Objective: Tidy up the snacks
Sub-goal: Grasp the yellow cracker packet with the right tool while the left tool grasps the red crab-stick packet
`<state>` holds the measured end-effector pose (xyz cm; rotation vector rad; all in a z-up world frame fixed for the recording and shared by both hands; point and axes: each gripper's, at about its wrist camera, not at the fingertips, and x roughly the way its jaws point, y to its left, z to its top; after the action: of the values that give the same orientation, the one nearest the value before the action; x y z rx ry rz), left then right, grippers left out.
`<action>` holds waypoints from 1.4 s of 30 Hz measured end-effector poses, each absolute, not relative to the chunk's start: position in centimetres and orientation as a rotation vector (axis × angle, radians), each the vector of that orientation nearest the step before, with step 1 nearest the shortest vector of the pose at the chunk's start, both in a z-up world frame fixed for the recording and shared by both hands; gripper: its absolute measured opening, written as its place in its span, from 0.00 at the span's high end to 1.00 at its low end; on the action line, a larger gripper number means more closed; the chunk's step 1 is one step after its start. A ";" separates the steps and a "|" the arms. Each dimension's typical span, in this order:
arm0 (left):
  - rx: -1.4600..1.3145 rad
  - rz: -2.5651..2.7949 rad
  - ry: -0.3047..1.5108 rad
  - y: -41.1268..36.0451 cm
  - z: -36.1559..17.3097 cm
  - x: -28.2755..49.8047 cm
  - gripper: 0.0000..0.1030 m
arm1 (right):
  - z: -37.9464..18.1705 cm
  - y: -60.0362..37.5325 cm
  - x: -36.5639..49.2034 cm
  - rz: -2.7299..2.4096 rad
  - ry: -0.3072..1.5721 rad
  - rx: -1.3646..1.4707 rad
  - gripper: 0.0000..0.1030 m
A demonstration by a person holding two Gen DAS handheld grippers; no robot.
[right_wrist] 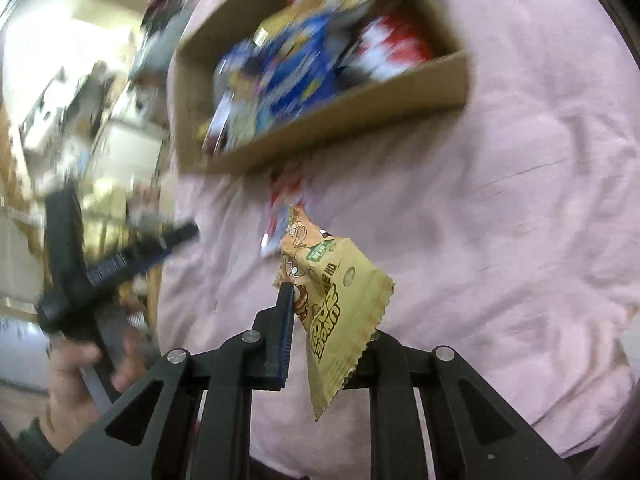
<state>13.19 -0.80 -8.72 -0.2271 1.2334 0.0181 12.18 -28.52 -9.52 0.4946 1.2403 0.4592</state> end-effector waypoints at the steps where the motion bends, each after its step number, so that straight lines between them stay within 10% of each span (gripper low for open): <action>1: -0.215 0.009 1.237 -1.7 -8.9 13.4 0.07 | -9.4 -29.0 12.3 0.445 1.222 0.508 0.84; 21: -0.123 0.082 1.424 -10.7 -16.9 21.2 0.08 | -8.3 -33.3 14.1 0.347 1.129 0.653 0.84; 29: -0.097 0.061 1.423 -9.6 -15.9 21.4 0.46 | -8.0 -33.5 13.8 0.363 1.122 0.675 0.84; 42: -0.052 0.066 1.407 -8.1 -14.1 17.8 0.50 | -7.1 -33.6 13.2 0.376 1.095 0.666 0.84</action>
<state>17.76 -8.10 -14.09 -0.0521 1.4074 0.0664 13.22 -33.56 -7.13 0.6661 1.0952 0.3761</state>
